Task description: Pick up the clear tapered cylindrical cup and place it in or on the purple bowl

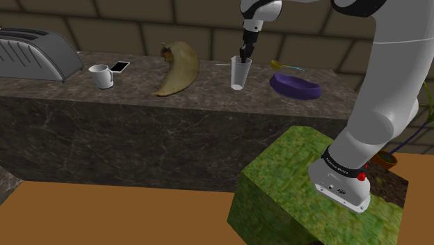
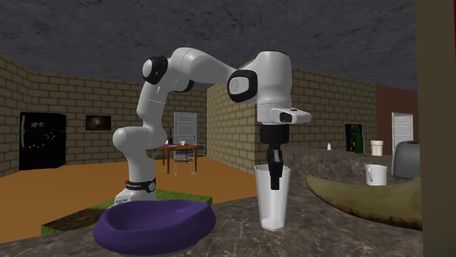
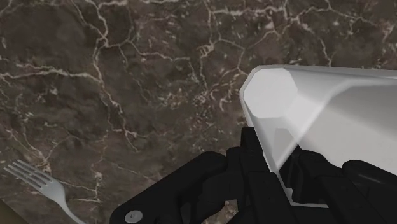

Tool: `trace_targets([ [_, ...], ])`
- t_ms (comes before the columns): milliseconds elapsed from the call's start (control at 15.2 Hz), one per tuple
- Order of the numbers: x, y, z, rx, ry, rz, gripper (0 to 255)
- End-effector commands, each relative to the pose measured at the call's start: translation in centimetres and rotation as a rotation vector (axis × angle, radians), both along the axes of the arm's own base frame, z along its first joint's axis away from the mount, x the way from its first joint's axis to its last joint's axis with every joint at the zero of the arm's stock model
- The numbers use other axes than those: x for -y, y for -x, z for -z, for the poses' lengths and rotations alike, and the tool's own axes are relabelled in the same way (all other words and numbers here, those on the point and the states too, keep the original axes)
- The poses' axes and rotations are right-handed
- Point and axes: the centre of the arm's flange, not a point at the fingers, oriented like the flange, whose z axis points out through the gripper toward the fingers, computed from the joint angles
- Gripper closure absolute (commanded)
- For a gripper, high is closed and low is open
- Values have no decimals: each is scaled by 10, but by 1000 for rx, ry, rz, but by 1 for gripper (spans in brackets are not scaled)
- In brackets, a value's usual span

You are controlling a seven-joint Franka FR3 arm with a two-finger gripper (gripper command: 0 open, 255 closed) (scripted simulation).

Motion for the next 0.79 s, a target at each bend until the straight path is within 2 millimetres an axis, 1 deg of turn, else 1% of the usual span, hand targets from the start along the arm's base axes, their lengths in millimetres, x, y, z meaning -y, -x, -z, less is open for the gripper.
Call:
trace_targets([
  [0,0,0,0,0,0,0,255],
  [198,0,0,0,0,0,0,255],
  [726,0,0,-42,0,0,0,255],
])
